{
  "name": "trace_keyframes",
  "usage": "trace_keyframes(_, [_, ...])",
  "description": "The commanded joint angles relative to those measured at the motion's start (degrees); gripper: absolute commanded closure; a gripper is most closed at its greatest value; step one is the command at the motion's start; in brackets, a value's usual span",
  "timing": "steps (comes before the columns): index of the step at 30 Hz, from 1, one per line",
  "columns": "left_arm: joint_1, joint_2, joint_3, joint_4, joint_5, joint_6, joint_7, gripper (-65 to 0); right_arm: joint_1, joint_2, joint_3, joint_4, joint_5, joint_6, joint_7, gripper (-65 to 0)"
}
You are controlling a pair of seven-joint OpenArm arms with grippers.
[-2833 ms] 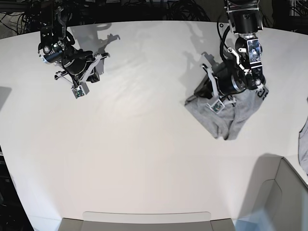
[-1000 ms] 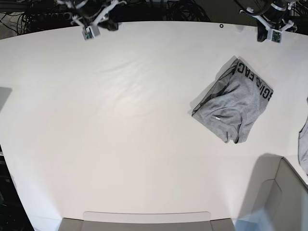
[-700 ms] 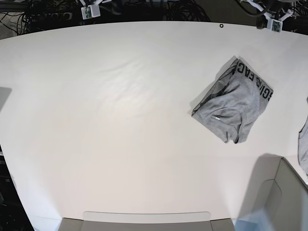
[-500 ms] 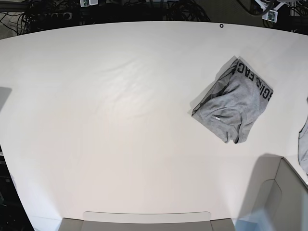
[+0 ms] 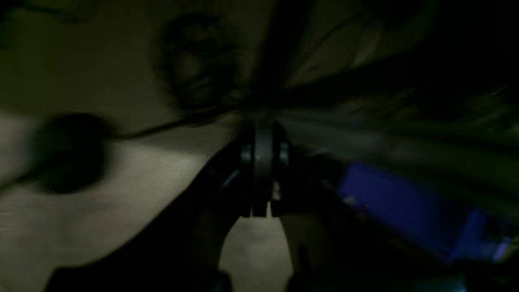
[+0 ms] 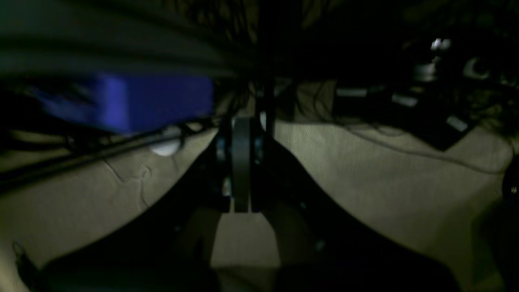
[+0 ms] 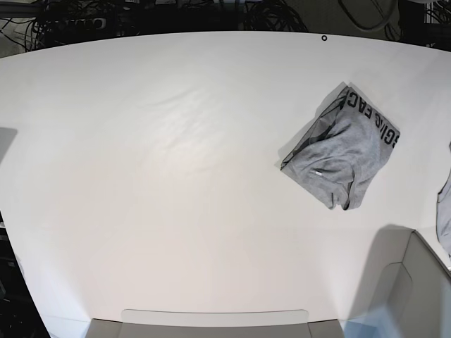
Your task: Fold the T-shirt properly
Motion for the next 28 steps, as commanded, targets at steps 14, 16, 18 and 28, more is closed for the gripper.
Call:
trace_keyframes(14, [-16.77, -16.21, -6.84, -56.96, 26.56, 19.86, -21.58, 0.0, 28.35, 7.35, 0.39, -47.69, -3.95, -0.27, 1.5, 0.0])
trace_keyframes(16, [-18.8, -18.85, -6.84, -58.24, 29.64, 26.89, -21.49, 0.0, 33.36, 8.84, 0.48, -56.3, -3.95, -1.76, 1.5, 0.0])
trace_keyframes(18, [-19.76, -19.72, -6.84, -58.24, 32.28, 32.16, -21.14, 0.0, 37.14, 9.55, 0.39, -62.37, -4.39, -5.8, 2.11, 0.0])
trace_keyframes(28, [-21.61, -21.04, -6.84, -58.24, 37.55, 39.72, -21.49, 0.0, 47.07, 9.9, -0.13, -78.02, -17.84, -42.29, 15.65, 0.0])
